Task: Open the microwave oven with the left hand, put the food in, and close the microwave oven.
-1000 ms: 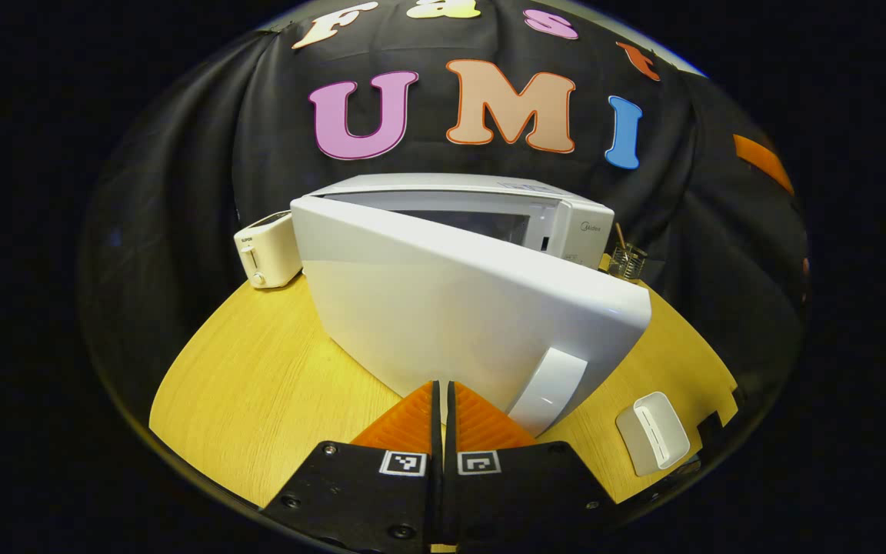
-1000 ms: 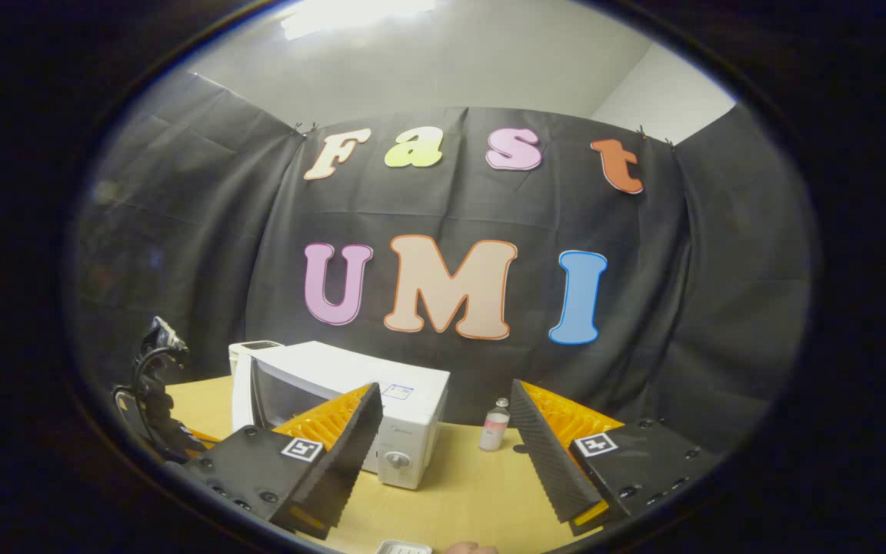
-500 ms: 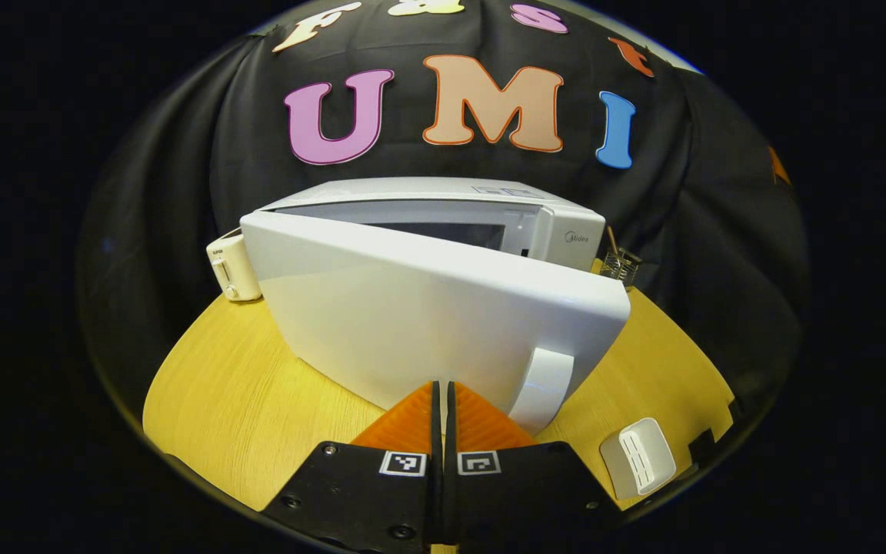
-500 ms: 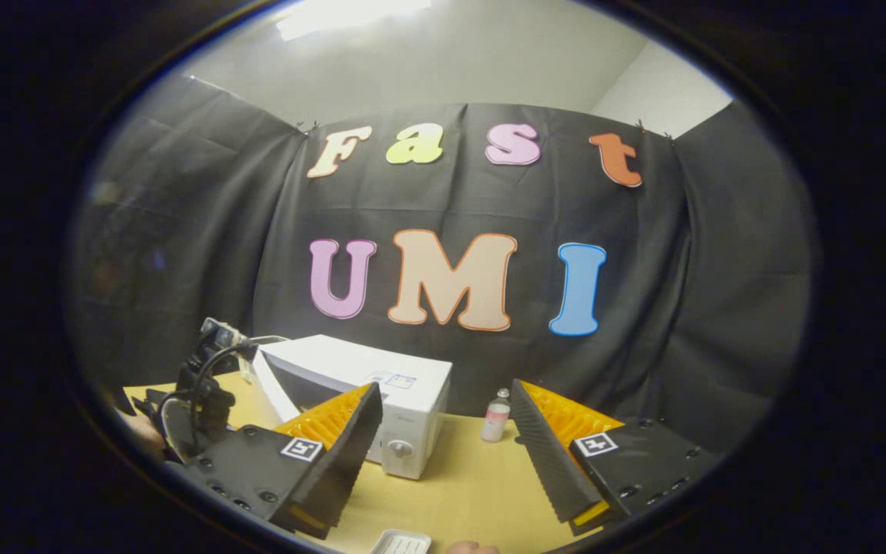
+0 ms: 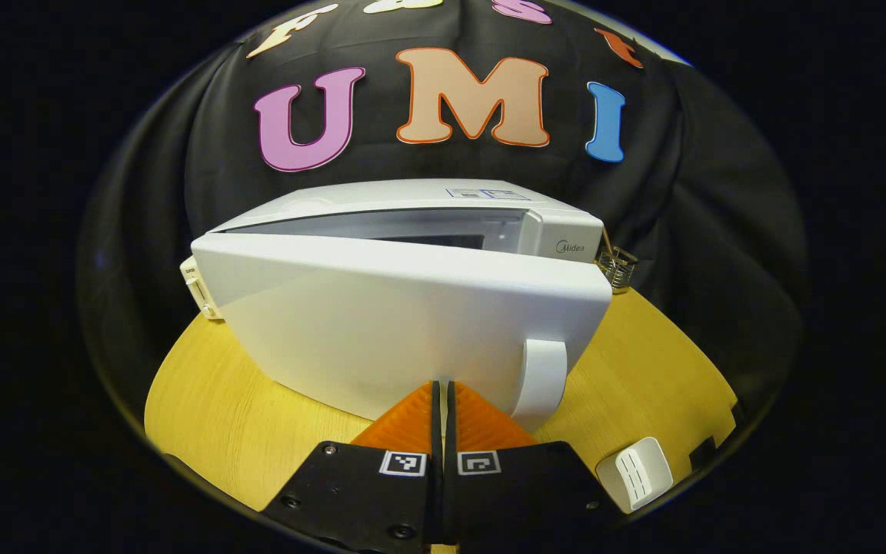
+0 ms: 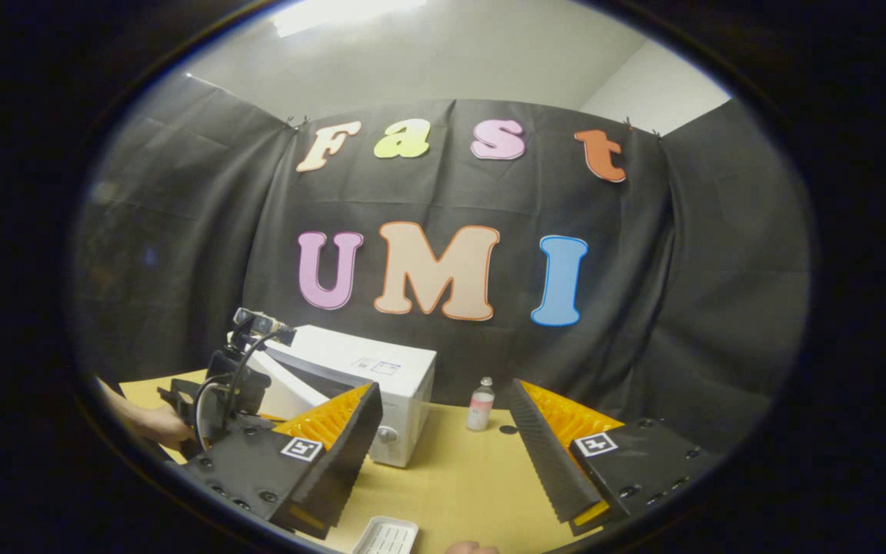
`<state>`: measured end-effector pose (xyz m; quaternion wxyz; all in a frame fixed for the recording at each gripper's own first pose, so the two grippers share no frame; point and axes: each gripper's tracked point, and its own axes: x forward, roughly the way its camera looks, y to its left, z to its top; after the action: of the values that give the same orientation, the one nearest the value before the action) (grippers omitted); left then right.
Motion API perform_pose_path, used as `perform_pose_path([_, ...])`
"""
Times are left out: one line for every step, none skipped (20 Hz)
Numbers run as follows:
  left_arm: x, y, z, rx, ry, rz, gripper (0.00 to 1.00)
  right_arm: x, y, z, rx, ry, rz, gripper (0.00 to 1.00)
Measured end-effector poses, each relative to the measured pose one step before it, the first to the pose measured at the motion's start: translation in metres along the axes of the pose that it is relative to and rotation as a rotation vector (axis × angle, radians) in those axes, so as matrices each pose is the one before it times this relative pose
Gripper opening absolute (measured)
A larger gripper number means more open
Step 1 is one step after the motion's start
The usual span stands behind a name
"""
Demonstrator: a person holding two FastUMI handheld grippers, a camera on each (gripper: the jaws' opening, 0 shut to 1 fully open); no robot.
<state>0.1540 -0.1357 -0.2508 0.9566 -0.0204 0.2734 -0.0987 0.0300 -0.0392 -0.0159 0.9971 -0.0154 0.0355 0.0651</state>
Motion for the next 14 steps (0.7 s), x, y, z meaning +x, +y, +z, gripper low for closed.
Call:
perform_pose_path([0.00446,-0.00217,0.00101,0.01224,0.00348,-0.00016,0.01,-0.00226,0.00093,-0.00157,0.00884,0.00305,0.00329,0.96])
perform_pose_path([0.00446,-0.00121,0.00229,0.01178,-0.00314,0.00027,0.01,-0.00166,0.00134,-0.00096,0.00286,0.00466,0.0035,0.96])
perform_pose_path([0.00444,-0.00204,0.0029,0.00545,-0.00529,-0.00008,0.01,-0.00122,-0.00007,-0.0026,-0.00661,0.00523,0.00228,0.96])
perform_pose_path([0.0035,-0.00206,0.00361,0.00541,-0.00584,-0.0036,0.01,-0.00113,-0.0004,-0.00186,-0.01027,0.00175,-0.00062,0.96])
perform_pose_path([0.00354,-0.0016,0.00376,0.00636,-0.00322,-0.00025,0.01,-0.00046,-0.00205,0.0019,-0.00723,-0.00223,-0.00198,0.96])
perform_pose_path([0.0037,-0.00117,0.00419,0.00443,-0.00318,-0.00008,0.01,-0.00139,-0.00061,0.00125,-0.0011,-0.00312,-0.00007,0.96])
perform_pose_path([0.00367,-0.00085,0.00412,0.00065,-0.00349,0.00046,0.02,0.00031,-0.00152,0.00009,-0.00012,0.00023,-0.00166,1.0])
perform_pose_path([0.004,-0.00107,0.00483,-0.00137,-0.00648,-0.00192,0.01,0.00132,-0.00313,-0.00067,-0.00288,0.00202,-0.00505,0.96])
perform_pose_path([0.00392,-0.00079,0.00433,0.0004,-0.00351,-0.00018,0.01,0.00102,-0.00306,0.00059,-0.00138,0.00031,-0.00451,0.96])
perform_pose_path([0.00352,0.00023,0.00488,0.00327,-0.00376,0.0023,0.01,0.00077,-0.00185,0.00057,0.00281,-0.00094,-0.00441,0.96])
perform_pose_path([0.00227,-0.00031,0.00289,0.00194,-0.00174,0.00124,0.01,-0.00145,-0.00296,0.00073,0.00434,-0.00093,-0.00474,0.96])
perform_pose_path([0.00264,0.00028,0.00302,0.004,0.00182,0.00636,0.0,0.00136,-0.00283,0.00047,0.00369,-0.00043,-0.00538,1.0])
perform_pose_path([0.00497,-0.00034,0.00236,0.00587,-0.00379,0.00529,0.01,0.00122,-0.00256,-0.00064,0.00158,0.00133,-0.0061,1.0])
perform_pose_path([0.00425,-0.00061,0.00351,0.00583,-0.00753,0.00228,0.0,0.0006,-0.0023,-0.0006,0.0004,0.00216,-0.00657,0.96])
